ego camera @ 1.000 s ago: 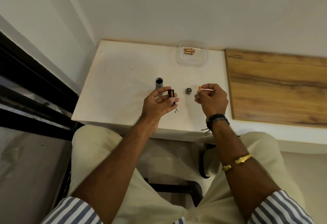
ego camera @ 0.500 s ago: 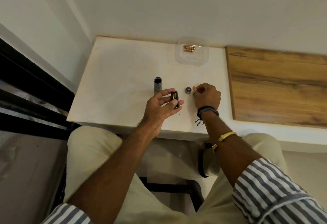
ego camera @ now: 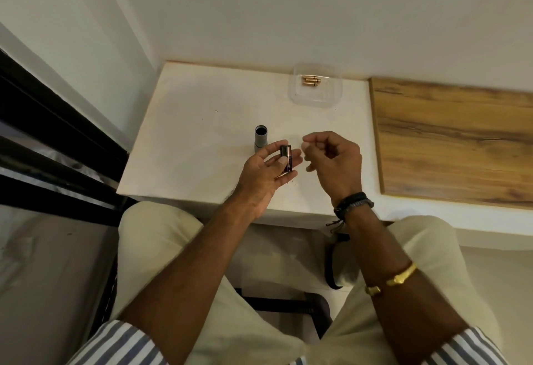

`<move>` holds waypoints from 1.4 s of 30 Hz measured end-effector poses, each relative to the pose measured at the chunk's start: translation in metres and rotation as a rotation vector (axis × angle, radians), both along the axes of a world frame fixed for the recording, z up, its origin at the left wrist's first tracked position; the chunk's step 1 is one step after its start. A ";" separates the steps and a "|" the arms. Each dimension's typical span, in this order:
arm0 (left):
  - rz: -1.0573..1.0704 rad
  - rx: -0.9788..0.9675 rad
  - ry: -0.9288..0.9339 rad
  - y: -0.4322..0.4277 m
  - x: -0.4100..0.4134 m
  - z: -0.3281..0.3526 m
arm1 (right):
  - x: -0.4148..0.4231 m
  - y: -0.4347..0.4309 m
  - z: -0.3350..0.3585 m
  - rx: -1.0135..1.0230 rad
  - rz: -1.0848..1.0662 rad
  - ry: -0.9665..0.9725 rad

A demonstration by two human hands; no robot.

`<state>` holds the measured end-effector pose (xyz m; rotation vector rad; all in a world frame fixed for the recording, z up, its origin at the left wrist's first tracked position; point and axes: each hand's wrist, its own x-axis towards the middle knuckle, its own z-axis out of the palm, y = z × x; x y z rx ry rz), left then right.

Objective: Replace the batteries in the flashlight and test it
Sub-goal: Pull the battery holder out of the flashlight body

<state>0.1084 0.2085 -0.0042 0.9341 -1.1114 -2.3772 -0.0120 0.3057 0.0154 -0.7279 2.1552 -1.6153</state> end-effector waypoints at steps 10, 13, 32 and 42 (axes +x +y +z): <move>-0.047 -0.141 0.049 0.000 0.008 0.007 | 0.017 0.007 0.009 0.053 0.203 0.172; -0.044 -0.170 0.019 -0.001 0.009 0.006 | 0.018 0.007 0.008 0.053 0.210 0.188; -0.100 -0.347 -0.077 -0.001 0.009 0.006 | 0.014 0.007 0.001 0.086 0.200 0.259; -0.047 -0.214 -0.084 0.003 0.005 0.004 | 0.015 0.007 0.001 0.031 0.076 0.111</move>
